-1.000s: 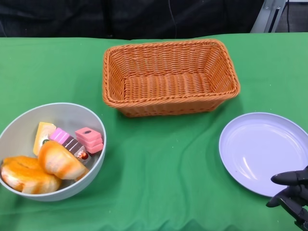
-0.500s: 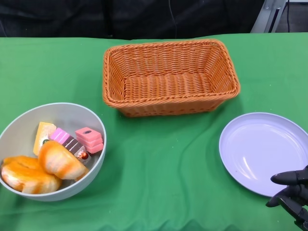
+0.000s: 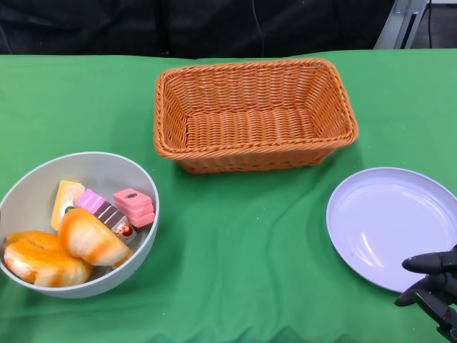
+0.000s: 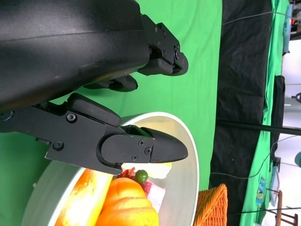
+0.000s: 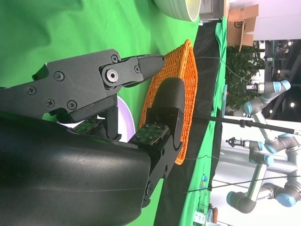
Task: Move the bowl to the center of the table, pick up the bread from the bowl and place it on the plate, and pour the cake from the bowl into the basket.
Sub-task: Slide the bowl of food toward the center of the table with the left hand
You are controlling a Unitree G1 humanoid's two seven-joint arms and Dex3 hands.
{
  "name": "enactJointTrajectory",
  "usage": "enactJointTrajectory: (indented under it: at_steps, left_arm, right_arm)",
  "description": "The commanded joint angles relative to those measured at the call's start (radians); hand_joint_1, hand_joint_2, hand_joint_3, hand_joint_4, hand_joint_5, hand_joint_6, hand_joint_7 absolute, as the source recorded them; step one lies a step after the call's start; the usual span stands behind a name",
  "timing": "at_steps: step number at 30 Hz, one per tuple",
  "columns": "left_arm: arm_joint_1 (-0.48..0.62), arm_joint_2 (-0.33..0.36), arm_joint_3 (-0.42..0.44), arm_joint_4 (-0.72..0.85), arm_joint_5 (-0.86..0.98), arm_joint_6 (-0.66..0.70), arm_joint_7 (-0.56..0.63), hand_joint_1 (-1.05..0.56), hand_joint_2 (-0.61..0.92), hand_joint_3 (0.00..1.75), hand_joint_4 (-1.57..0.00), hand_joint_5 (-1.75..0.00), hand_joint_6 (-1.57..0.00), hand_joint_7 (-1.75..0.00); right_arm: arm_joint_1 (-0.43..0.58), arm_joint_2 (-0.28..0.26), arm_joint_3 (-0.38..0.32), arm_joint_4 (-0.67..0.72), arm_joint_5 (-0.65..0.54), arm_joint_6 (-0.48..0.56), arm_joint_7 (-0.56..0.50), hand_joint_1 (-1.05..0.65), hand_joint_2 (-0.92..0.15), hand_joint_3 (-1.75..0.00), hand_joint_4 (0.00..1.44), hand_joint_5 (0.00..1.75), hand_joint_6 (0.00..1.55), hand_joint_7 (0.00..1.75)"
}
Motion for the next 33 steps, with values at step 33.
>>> enactJointTrajectory:
  at_steps: [33]
  left_arm:
    - [0.144, -0.086, -0.096, -0.299, -0.012, 0.101, -0.04, -0.73, 0.92, 0.49, -0.26, 0.0, -0.12, 0.0]
  right_arm:
    - [-0.007, -0.01, -0.019, 0.012, 0.003, -0.011, 0.01, -0.32, -0.92, -0.1, 0.71, 1.26, 0.67, 0.84]
